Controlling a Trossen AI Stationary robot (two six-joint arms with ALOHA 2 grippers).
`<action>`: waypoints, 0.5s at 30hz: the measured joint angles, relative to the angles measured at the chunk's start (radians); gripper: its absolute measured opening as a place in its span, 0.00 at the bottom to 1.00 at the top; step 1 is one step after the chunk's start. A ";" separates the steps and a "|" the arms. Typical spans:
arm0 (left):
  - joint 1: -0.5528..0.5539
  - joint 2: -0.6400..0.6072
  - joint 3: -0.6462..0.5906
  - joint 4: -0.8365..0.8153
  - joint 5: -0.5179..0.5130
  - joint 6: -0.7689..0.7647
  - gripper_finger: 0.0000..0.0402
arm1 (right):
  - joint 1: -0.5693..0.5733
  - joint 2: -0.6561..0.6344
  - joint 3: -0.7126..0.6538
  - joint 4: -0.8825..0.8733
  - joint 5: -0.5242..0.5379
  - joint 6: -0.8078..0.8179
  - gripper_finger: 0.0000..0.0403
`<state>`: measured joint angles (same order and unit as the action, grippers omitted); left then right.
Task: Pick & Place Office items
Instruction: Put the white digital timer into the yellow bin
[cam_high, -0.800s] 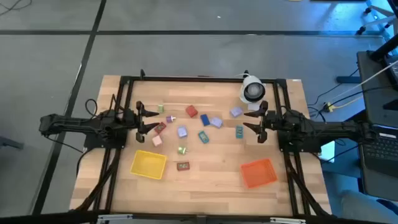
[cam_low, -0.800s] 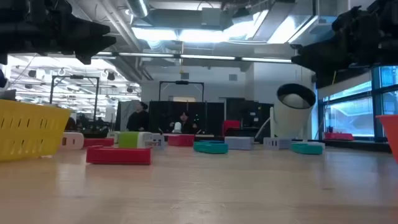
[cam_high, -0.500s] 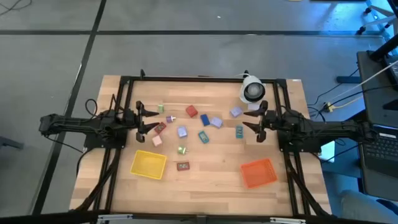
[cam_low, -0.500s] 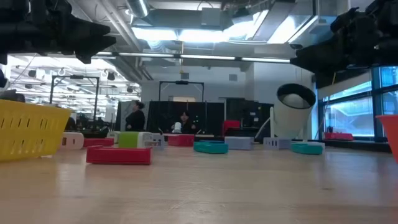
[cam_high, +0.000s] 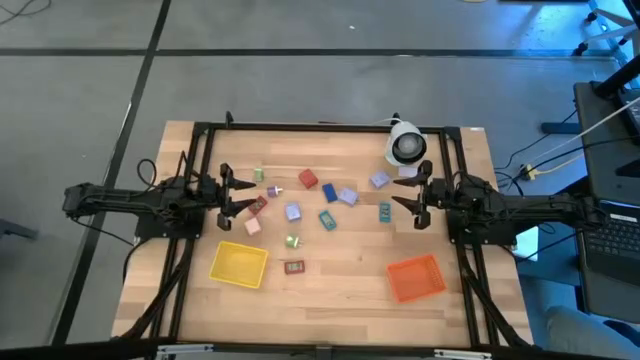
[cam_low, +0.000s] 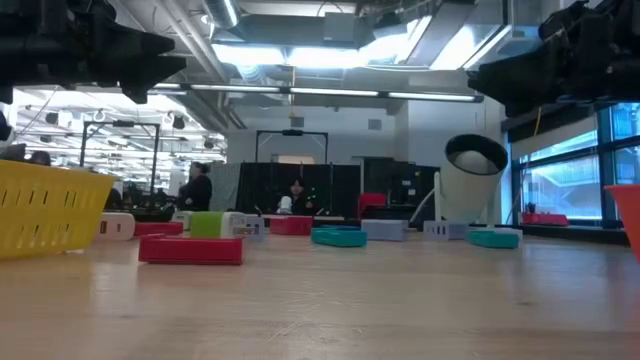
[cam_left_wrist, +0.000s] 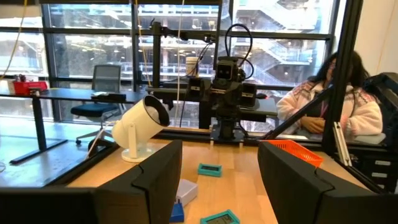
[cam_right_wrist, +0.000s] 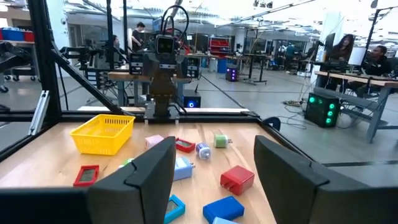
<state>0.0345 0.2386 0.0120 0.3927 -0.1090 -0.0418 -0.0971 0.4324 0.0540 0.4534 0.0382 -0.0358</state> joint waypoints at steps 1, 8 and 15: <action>0.000 0.000 0.000 0.000 -0.004 0.000 0.52 | 0.000 0.000 0.000 -0.003 0.034 0.017 0.54; 0.000 0.000 0.000 0.007 -0.037 0.001 0.52 | 0.001 0.010 0.144 -0.319 0.183 0.125 0.54; 0.000 0.000 0.029 -0.001 -0.060 0.042 0.52 | 0.001 0.038 0.366 -0.560 0.151 0.080 0.54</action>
<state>0.0345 0.2382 0.0415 0.3922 -0.1693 0.0001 -0.0963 0.4705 0.4198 -0.1062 0.1890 0.0441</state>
